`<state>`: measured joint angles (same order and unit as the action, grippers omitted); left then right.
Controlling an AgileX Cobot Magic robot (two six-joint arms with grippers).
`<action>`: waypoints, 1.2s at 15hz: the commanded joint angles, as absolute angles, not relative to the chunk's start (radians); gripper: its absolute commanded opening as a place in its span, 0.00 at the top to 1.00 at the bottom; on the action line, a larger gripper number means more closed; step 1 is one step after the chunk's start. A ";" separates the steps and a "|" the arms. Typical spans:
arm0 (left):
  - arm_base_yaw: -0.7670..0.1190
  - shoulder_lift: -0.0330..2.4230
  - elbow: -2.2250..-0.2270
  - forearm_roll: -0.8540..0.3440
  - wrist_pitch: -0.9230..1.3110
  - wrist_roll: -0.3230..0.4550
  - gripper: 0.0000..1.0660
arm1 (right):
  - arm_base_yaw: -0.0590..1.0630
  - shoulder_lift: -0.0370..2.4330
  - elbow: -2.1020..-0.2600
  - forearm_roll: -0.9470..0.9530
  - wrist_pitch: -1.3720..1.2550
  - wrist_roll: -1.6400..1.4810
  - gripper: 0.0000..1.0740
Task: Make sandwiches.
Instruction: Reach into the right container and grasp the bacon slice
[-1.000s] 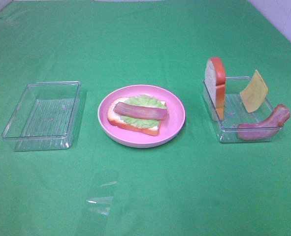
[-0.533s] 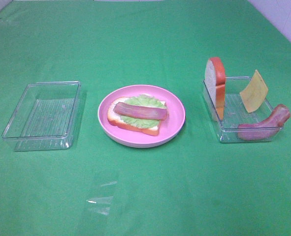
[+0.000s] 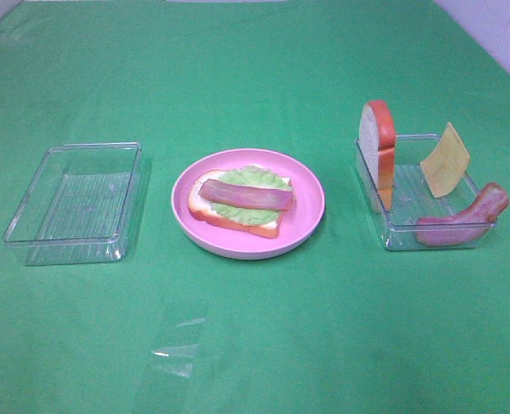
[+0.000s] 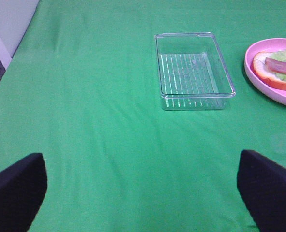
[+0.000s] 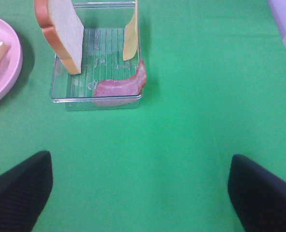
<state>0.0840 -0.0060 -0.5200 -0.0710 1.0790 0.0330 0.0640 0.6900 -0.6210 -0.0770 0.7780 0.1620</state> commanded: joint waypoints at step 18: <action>0.088 -0.022 -0.518 -0.072 1.074 0.030 0.06 | 0.057 1.784 -1.411 -0.034 1.220 0.015 0.10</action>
